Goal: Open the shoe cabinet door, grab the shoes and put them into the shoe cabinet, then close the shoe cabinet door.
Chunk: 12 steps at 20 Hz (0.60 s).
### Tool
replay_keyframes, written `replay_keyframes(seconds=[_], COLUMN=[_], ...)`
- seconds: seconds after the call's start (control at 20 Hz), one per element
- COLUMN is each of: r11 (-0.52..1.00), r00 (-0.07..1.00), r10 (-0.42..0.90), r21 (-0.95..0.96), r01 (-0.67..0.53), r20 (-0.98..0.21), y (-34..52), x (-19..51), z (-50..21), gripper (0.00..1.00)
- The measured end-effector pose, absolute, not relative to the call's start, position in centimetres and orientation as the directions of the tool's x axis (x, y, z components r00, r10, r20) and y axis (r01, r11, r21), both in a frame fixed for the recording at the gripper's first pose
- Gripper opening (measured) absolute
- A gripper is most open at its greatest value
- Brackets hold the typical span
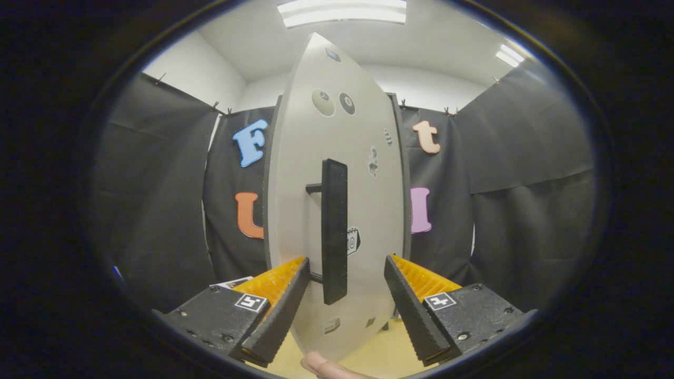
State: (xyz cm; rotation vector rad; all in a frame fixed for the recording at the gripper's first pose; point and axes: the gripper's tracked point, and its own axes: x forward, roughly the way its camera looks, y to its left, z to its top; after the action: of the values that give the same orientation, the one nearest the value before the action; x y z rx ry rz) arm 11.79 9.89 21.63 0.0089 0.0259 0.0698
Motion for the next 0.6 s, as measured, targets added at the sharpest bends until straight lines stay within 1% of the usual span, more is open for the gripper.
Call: replay_keyframes(seconds=[0.2,0.3,0.35,0.6], r11=[0.996,0.995,0.995,0.994], r00=[0.997,0.994,0.994,0.993], r10=[0.071,0.097,0.095,0.107], r21=[-0.042,-0.035,-0.032,-0.024], r01=[-0.072,-0.099,-0.097,-0.108], r20=[-0.030,-0.039,-0.047,-0.048], y=[13.2,14.7,14.7,14.0], x=[14.4,14.5,14.6,13.3], z=[20.9,20.5,20.1,20.1], gripper=[0.96,0.96,0.99,0.99])
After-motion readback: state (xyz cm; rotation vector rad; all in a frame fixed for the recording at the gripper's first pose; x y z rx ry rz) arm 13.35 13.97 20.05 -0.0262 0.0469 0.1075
